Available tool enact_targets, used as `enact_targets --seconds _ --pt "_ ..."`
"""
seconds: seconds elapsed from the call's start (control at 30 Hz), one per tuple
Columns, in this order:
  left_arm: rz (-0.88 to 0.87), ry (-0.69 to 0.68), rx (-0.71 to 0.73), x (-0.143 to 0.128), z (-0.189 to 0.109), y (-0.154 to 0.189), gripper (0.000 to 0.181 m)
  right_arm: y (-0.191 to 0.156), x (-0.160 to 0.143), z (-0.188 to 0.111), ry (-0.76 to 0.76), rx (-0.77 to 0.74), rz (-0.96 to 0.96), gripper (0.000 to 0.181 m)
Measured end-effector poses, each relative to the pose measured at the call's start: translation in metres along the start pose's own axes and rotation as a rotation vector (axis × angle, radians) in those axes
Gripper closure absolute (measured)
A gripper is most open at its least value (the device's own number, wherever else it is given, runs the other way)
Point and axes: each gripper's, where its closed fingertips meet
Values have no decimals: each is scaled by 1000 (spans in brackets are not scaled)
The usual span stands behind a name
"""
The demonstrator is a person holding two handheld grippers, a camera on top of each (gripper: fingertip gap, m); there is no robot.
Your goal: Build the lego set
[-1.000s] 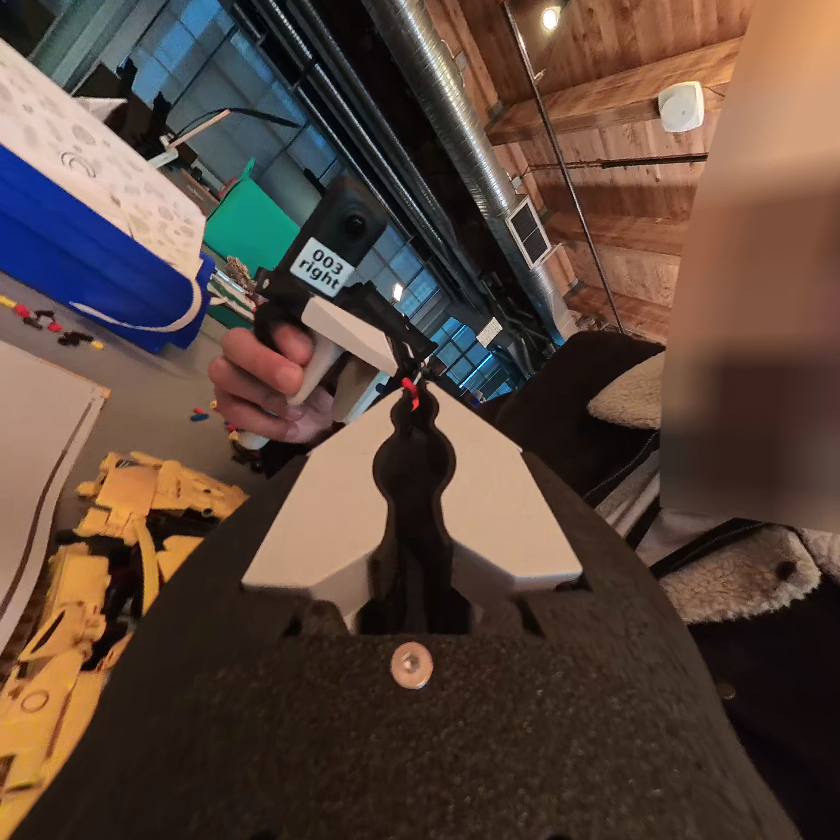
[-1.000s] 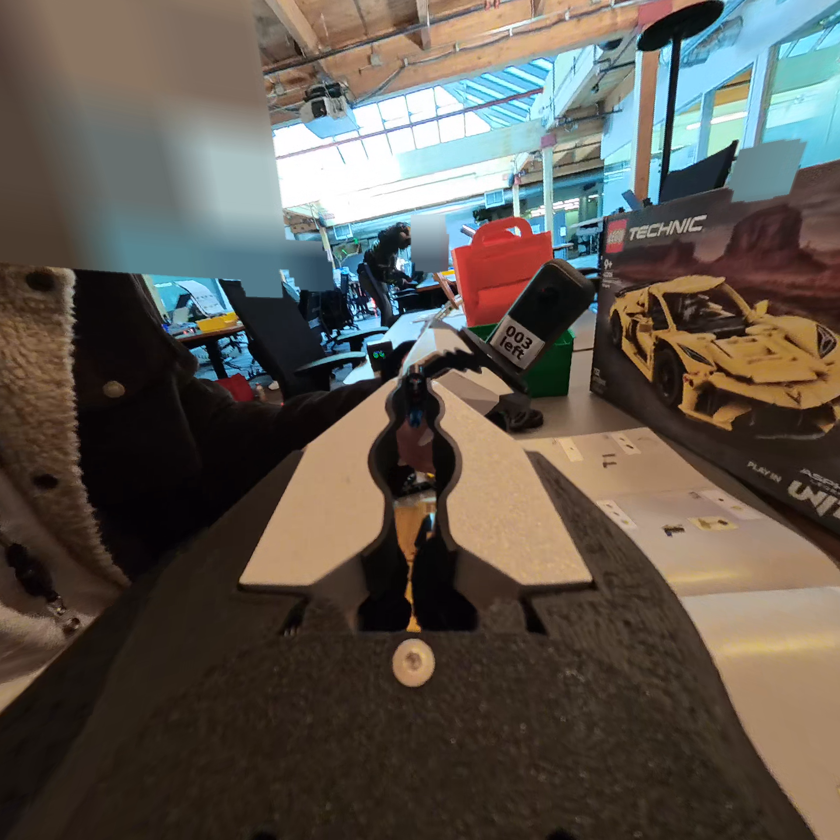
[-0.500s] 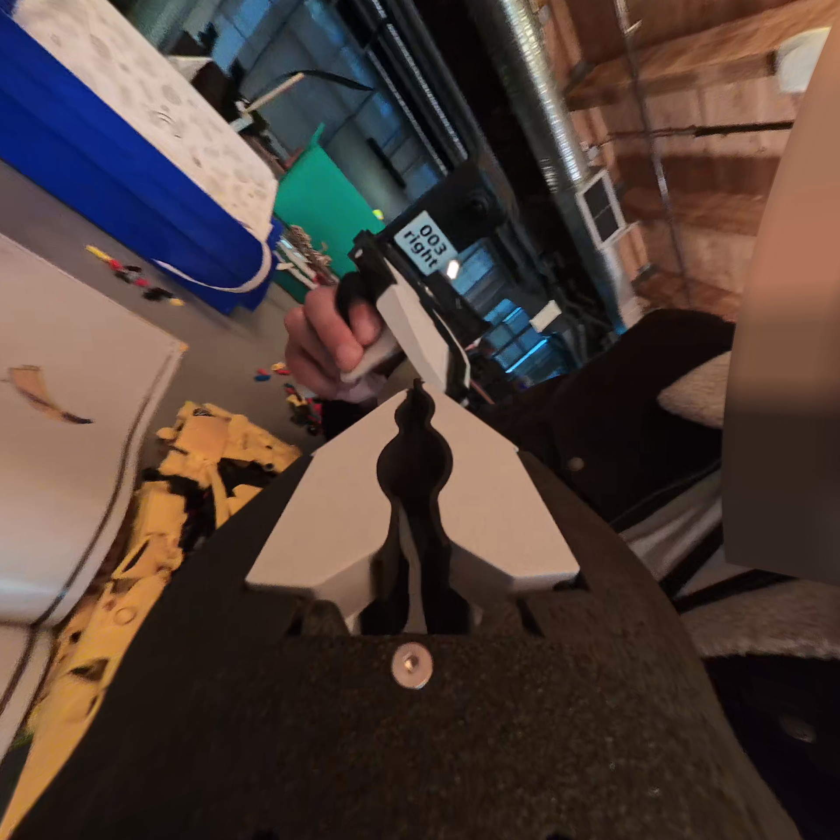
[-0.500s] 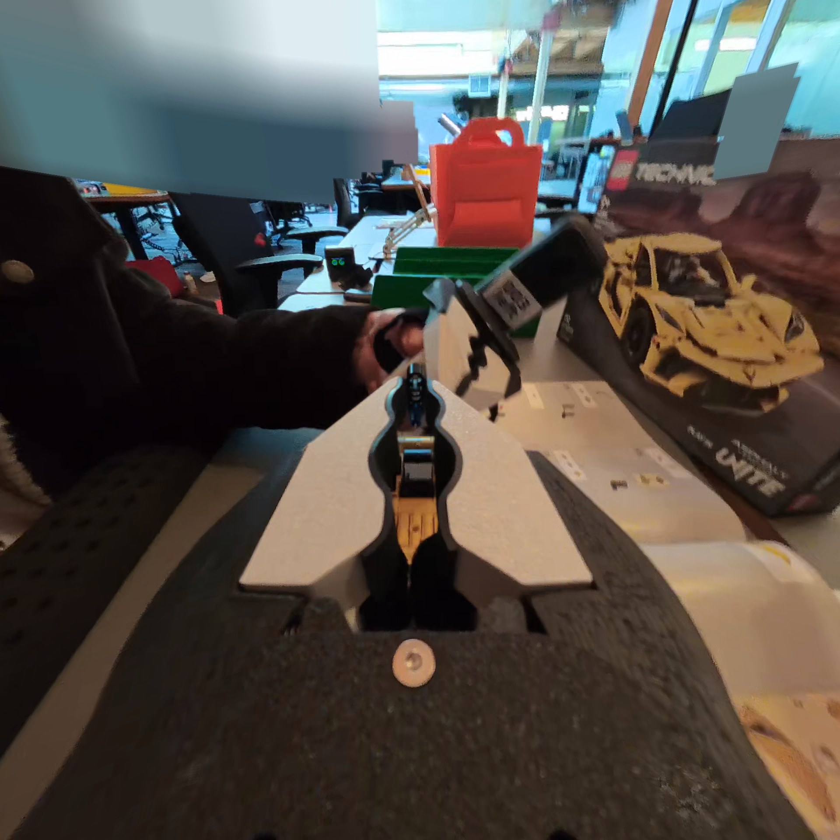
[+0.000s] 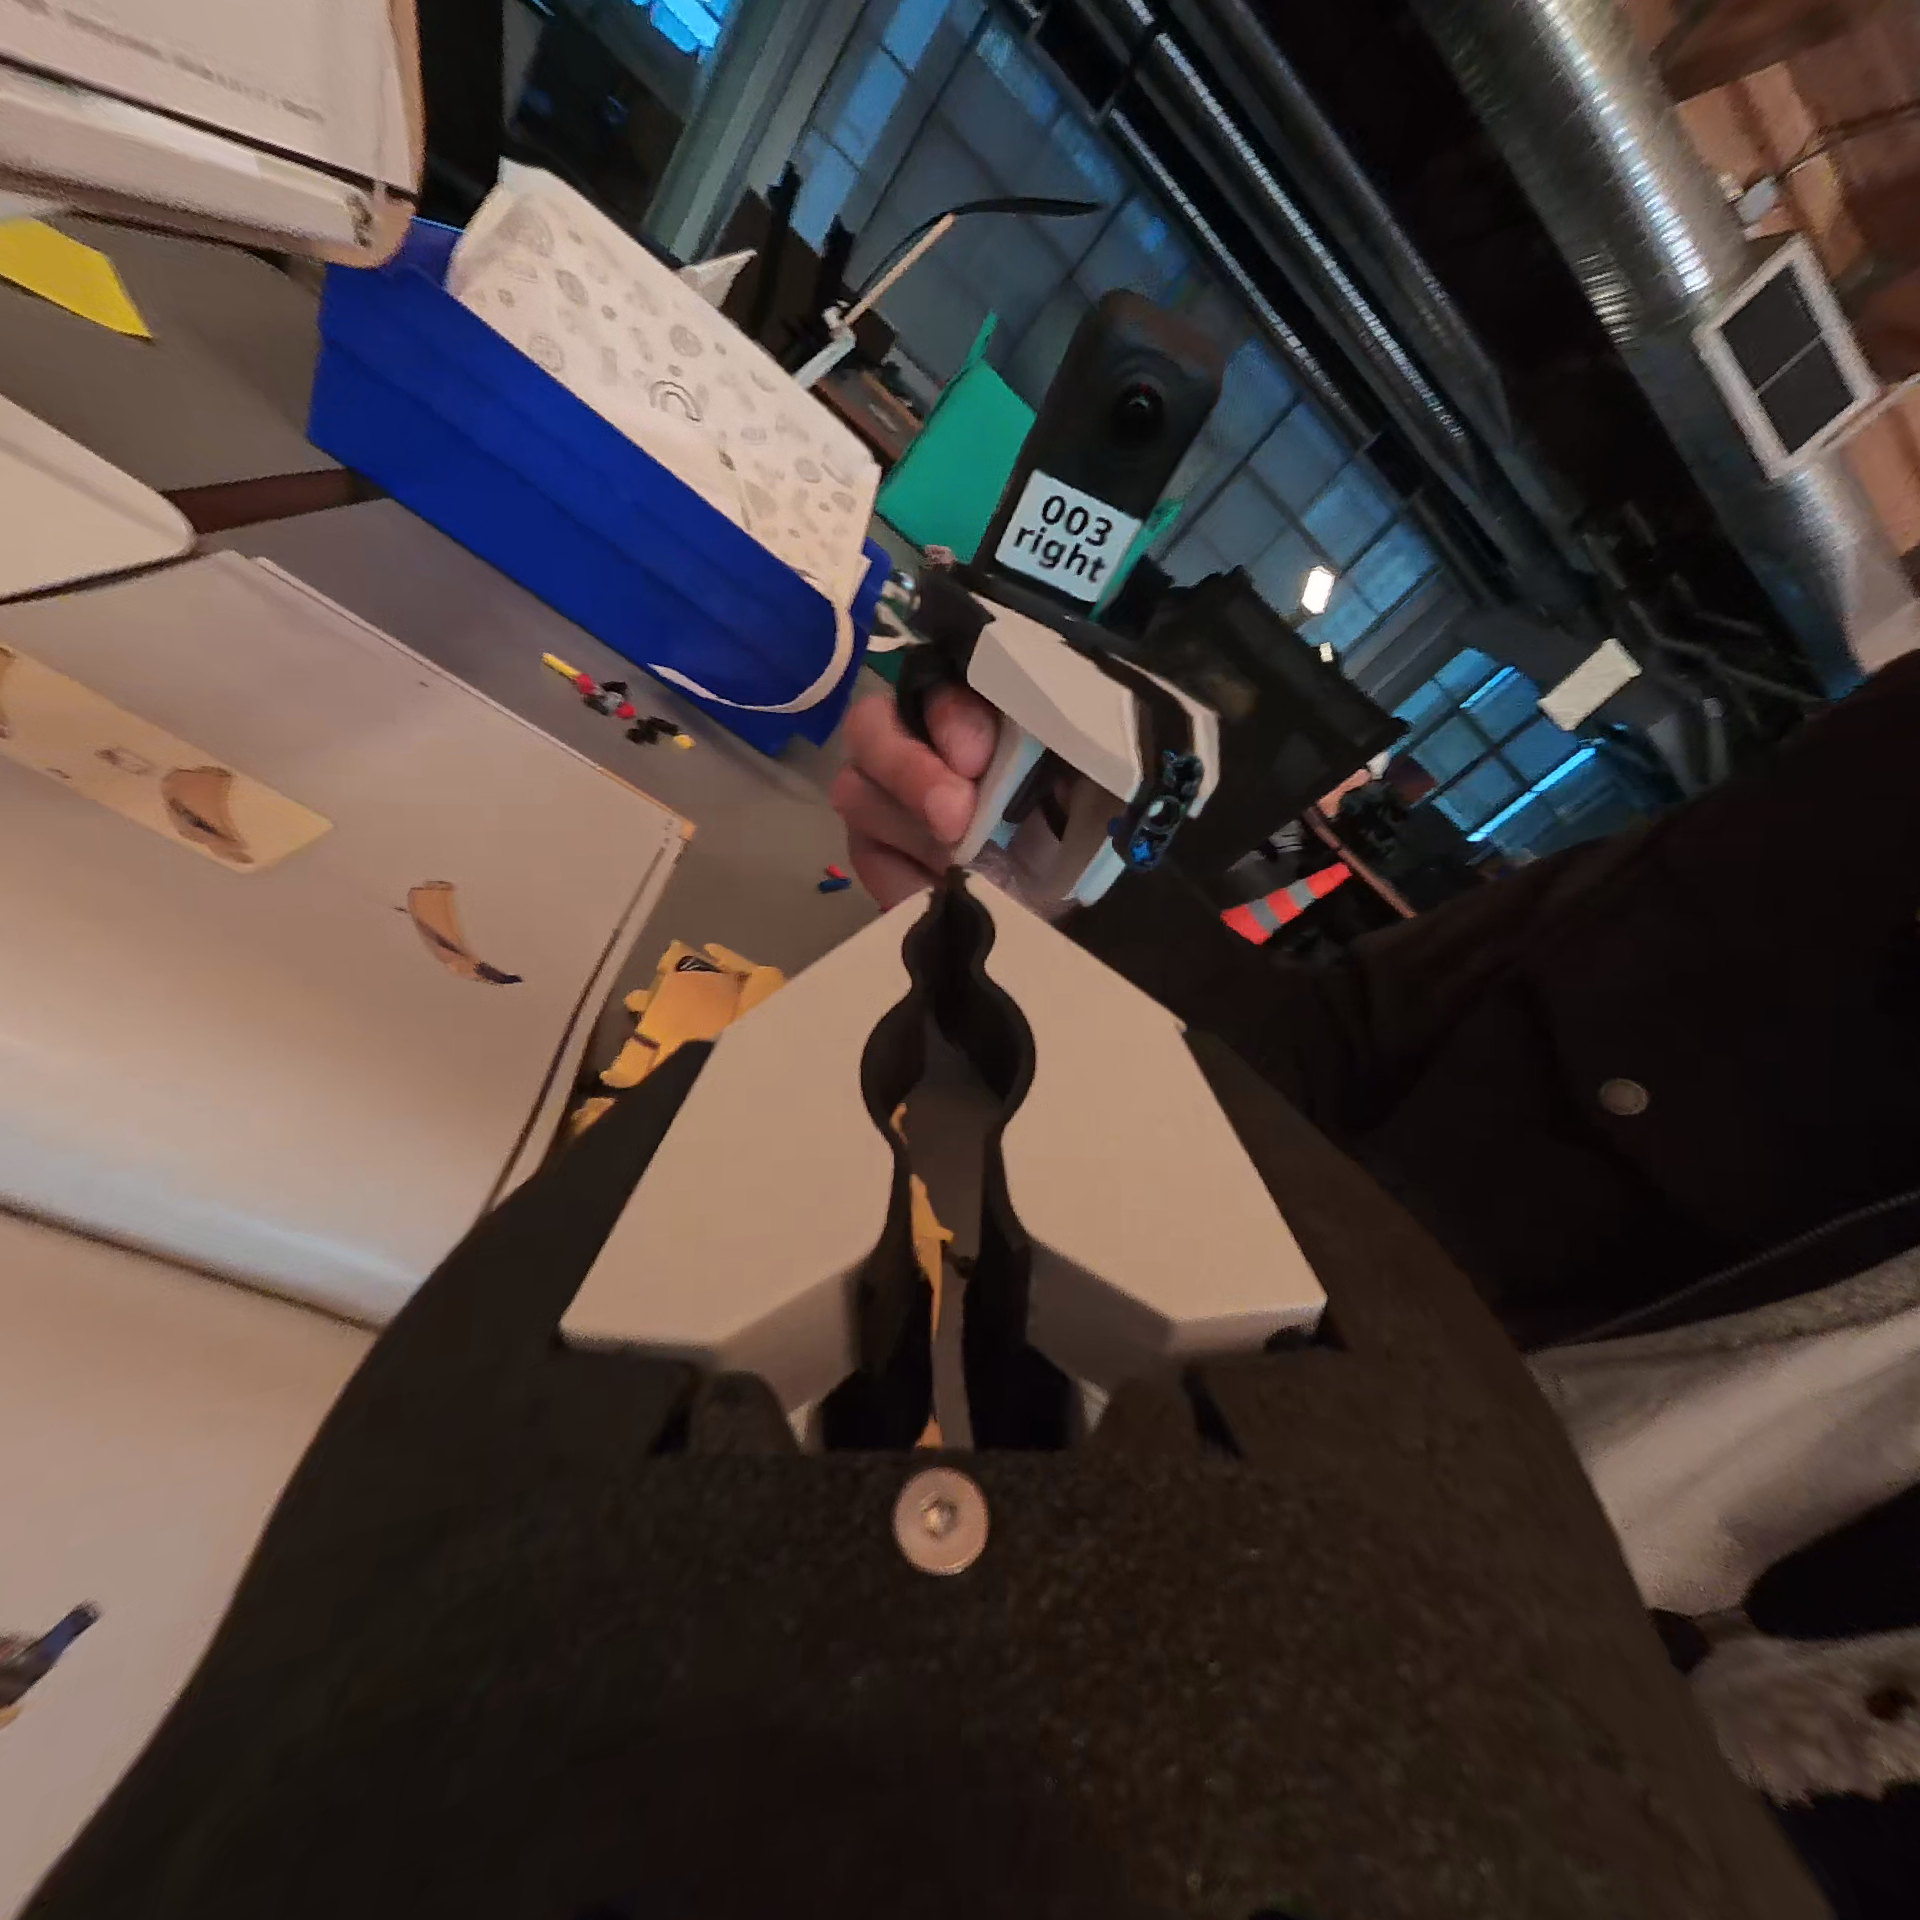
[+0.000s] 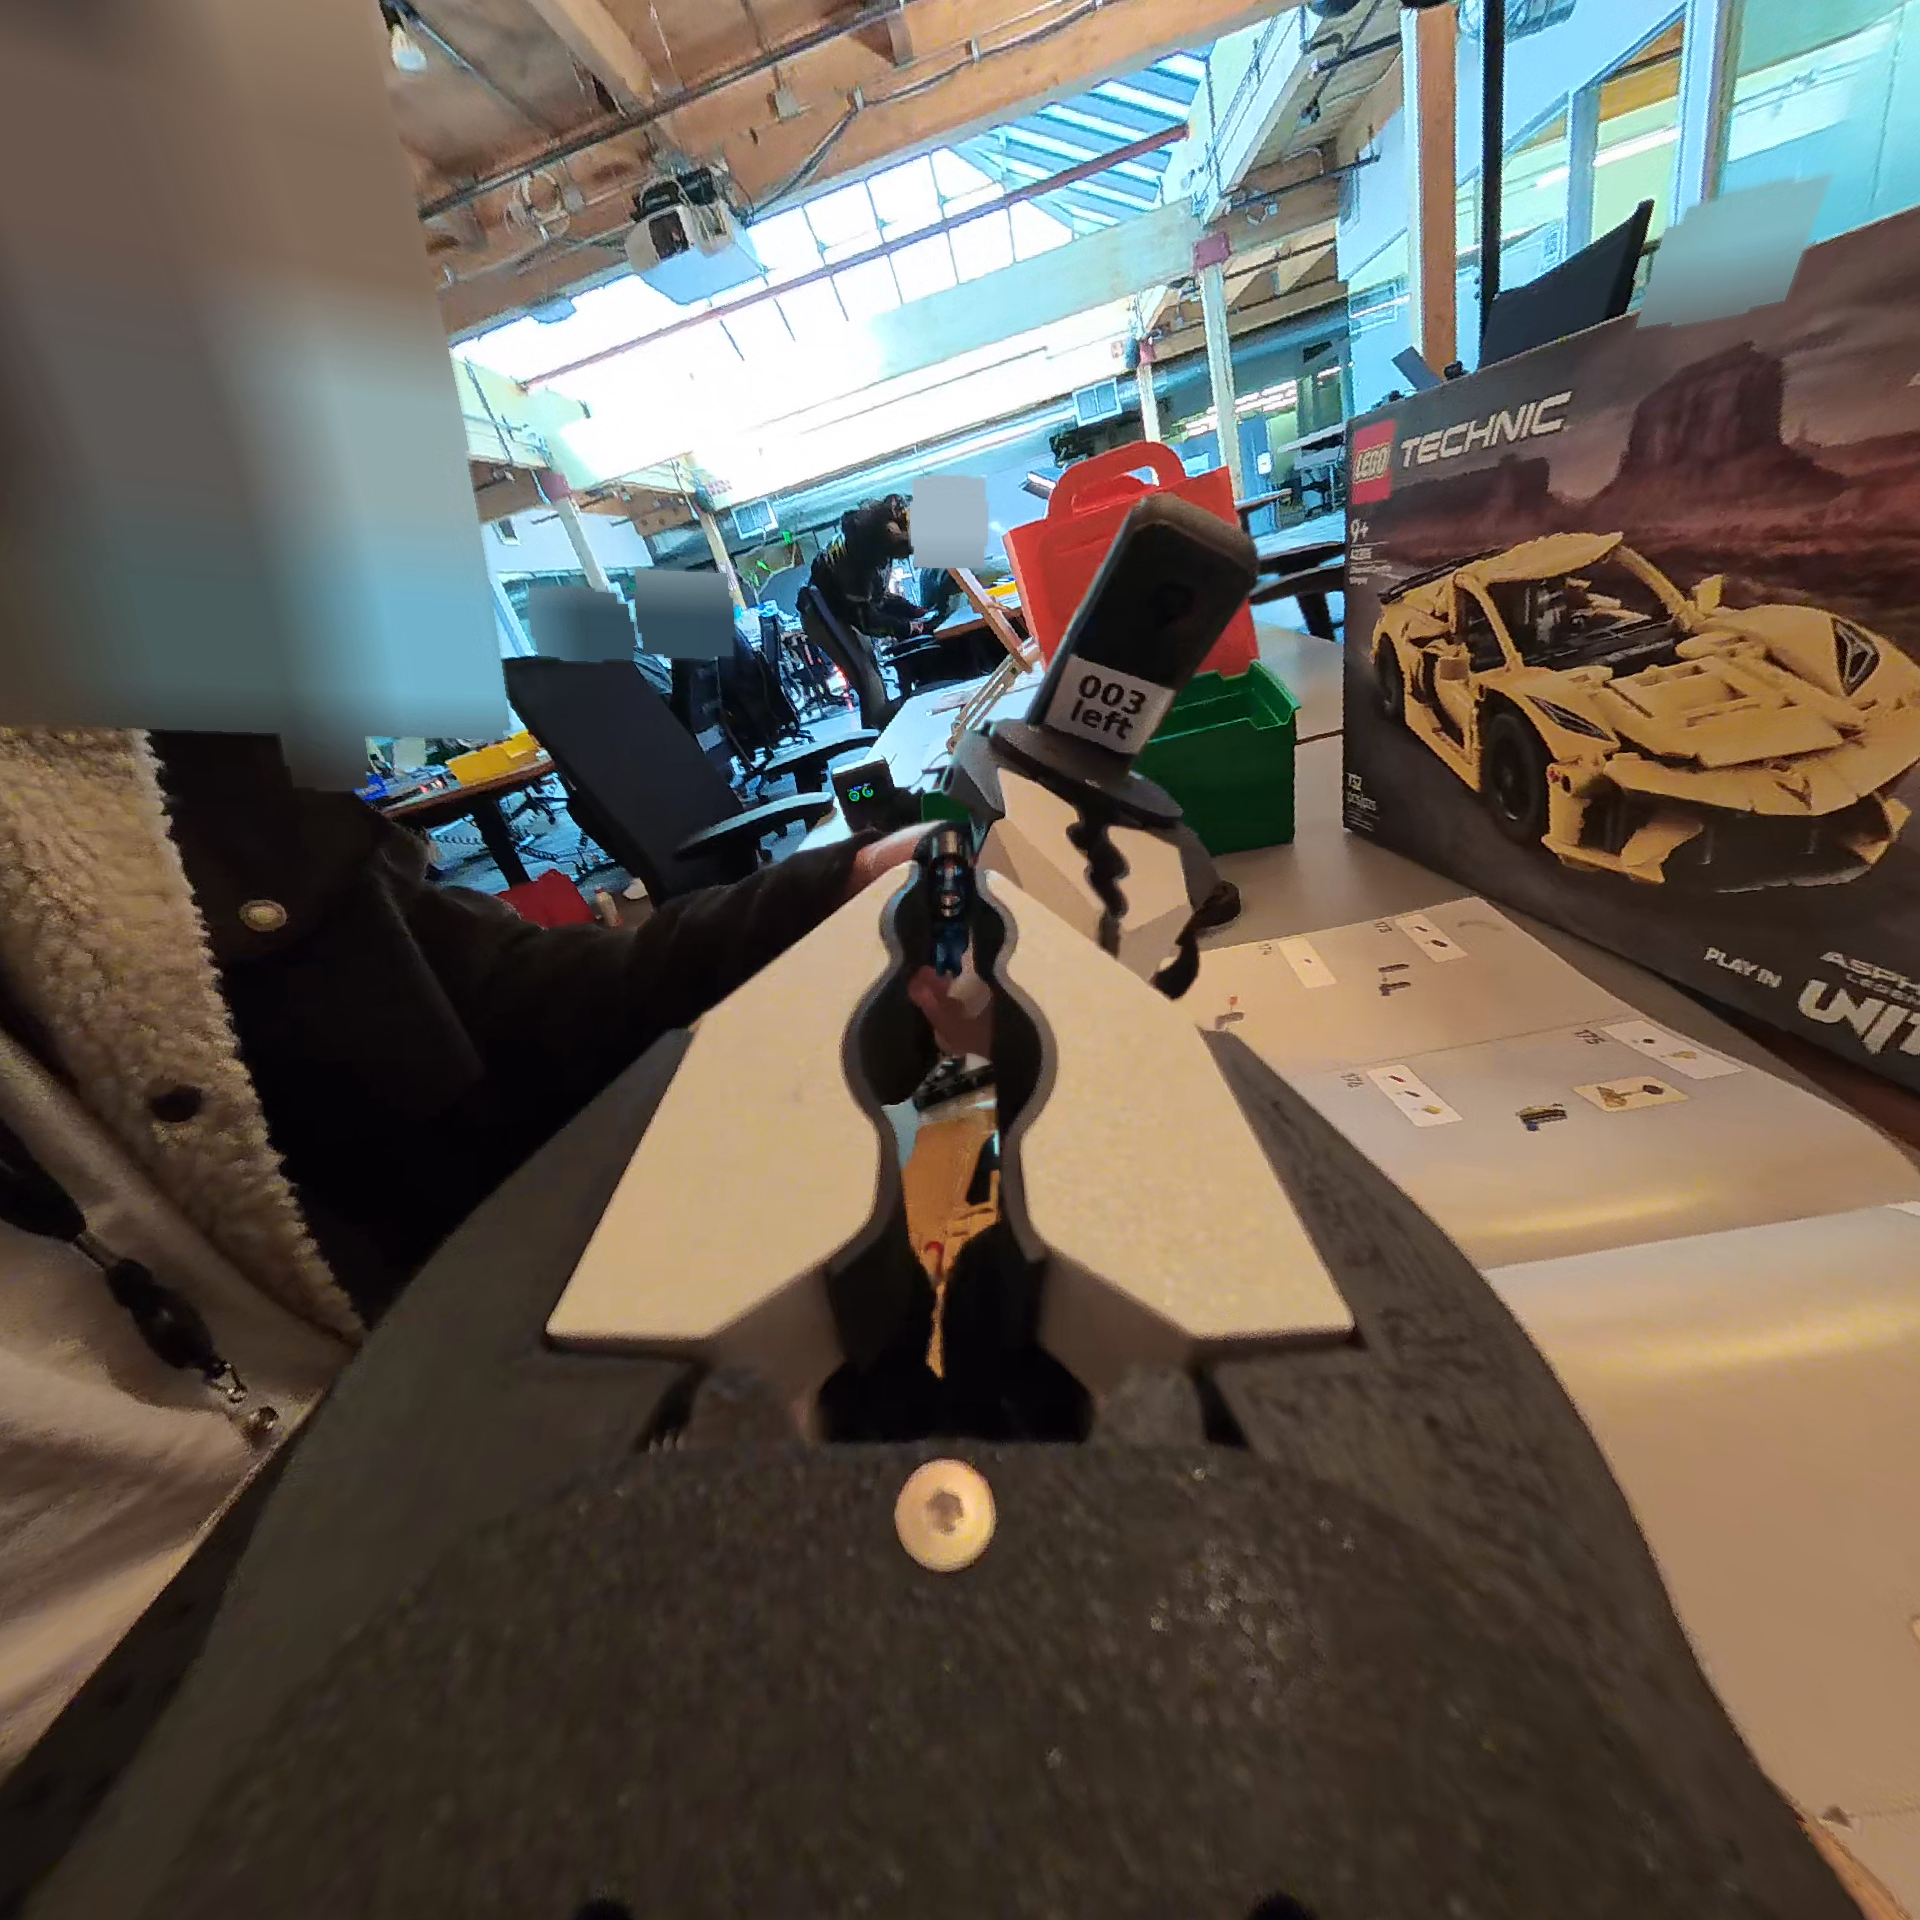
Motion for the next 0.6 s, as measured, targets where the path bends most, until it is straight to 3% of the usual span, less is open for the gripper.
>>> enact_targets --seconds 0.6 --pt "73 29 69 17 -10 19 181 1 -4 9 -18 6 54 176"
Point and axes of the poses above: each gripper's, where its closed fingertips meet, z out along the fingers, x out of its top, y = z × x across the jaws
